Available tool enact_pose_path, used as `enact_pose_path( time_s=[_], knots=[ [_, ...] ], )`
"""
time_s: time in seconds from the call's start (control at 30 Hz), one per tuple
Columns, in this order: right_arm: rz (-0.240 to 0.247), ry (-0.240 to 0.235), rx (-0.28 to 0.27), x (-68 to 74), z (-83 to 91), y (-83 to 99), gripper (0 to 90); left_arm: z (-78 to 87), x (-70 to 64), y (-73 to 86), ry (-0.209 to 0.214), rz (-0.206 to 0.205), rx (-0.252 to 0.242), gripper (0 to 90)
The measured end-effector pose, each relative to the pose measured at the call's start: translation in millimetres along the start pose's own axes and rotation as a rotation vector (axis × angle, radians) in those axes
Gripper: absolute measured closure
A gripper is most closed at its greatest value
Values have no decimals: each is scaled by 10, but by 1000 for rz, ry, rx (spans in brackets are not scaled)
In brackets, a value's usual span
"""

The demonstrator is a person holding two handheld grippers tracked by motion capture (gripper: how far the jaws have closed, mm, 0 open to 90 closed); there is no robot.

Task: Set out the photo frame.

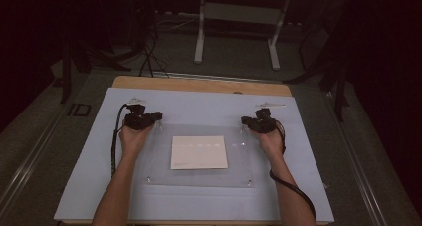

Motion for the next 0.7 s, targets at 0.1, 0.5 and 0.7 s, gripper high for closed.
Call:
enact_pose_path(
  time_s=[0.1, 0.5, 0.7],
  knots=[
    [-9, -1, 4, -12, -9, -12, 848, -11, 4, -17, -3, -6, 18, 832],
    [29, 42, 53, -8, -23, -58, 821, -71, 38, -49, 38, 50, 35, 831],
    [107, 116, 79, 88, 88, -142, 679, -88, 49, -56, 55, 52, 38, 832]
  ],
)
Point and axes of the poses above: each handheld gripper's, and its own axes: z roughly backward along the jaws, y roughly out of its underside, x roughly to its left, the point moved 8 cm from there along -z, roughly forward along the jaws, and after that the axes turned 14 degrees about -y, right-handed, at the moved point
